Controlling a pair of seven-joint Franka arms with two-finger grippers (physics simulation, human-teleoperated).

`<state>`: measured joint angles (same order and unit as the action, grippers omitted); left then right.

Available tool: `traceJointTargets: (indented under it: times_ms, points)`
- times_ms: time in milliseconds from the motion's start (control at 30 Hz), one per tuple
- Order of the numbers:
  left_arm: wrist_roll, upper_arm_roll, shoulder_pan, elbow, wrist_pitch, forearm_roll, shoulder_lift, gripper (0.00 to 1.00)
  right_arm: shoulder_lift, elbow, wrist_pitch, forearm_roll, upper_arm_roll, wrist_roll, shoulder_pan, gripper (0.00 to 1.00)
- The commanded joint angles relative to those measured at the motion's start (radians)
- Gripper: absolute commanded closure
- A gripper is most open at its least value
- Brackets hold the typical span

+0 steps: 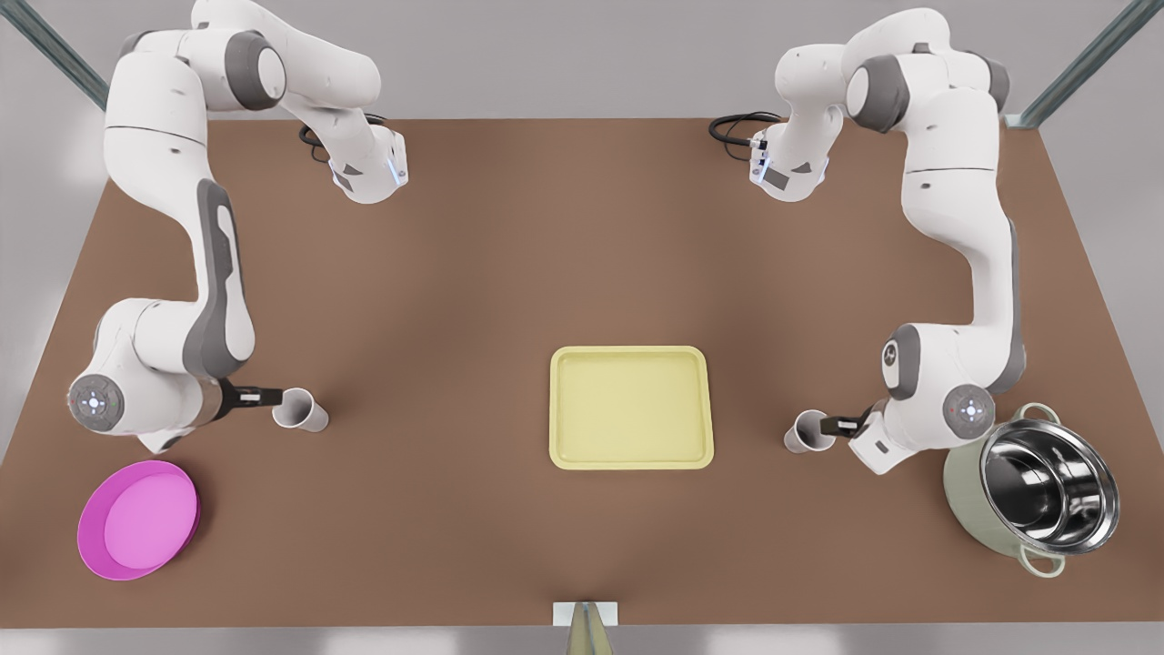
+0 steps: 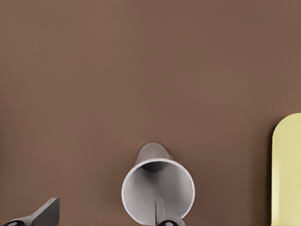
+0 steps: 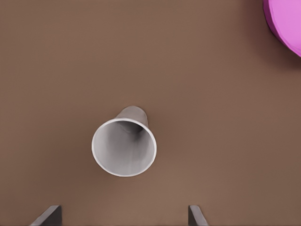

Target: Use both arms to respectively pick up the white IKEA cups from the middle-left and middle-right positions, then place the white IKEA cups onto the middle-middle tray, ensuring that the cups remain upright and do not tip over

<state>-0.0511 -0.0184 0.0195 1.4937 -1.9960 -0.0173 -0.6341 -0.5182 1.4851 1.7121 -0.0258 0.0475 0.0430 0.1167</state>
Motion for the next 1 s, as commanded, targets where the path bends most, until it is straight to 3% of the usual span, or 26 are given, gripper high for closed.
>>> traceJointTargets:
  times_ms: [0,233,267,300,333,367,433,500,767,833,967]
  points:
    - [-0.006,0.000,-0.003,0.019,-0.067,-0.001,-0.007,0.00,0.007,0.034,0.172,0.004,0.000,0.032,0.009,0.00]
    - [-0.004,0.000,-0.003,0.054,-0.084,-0.003,-0.045,0.00,0.010,0.136,0.273,0.013,0.000,0.032,0.024,0.00]
    - [-0.003,0.000,-0.003,0.054,-0.087,-0.004,-0.052,0.04,0.010,0.149,0.288,0.013,0.000,0.032,0.029,0.00]
    - [0.007,0.000,-0.003,0.054,-0.089,-0.021,-0.055,0.26,0.009,0.156,0.299,0.013,0.000,0.032,0.031,0.00]
    - [0.033,0.000,-0.001,0.054,-0.089,-0.033,-0.059,0.34,0.006,0.156,0.307,0.012,0.000,0.032,0.037,0.00]
    - [0.033,0.000,-0.001,0.054,-0.087,-0.035,-0.059,0.50,-0.013,0.156,0.328,0.012,0.000,0.032,0.038,0.00]
    - [0.033,0.000,-0.001,0.054,-0.083,-0.035,-0.059,0.64,-0.020,0.158,0.342,0.012,0.000,0.032,0.040,0.00]
    - [0.033,0.000,-0.001,0.054,-0.081,-0.036,-0.058,0.72,-0.010,0.211,0.382,0.015,0.002,0.043,0.063,0.00]
    - [0.075,0.000,0.034,0.053,-0.029,-0.036,0.004,0.73,-0.011,0.288,0.459,0.033,0.003,0.046,0.069,0.00]
    - [0.278,-0.044,0.068,0.014,0.026,-0.032,-0.006,0.74,-0.013,0.310,0.483,0.033,0.005,0.046,0.069,0.00]
    - [0.685,-0.256,0.077,-0.001,0.028,-0.030,-0.009,0.74,-0.019,0.325,0.501,0.033,0.005,0.046,0.067,0.03]
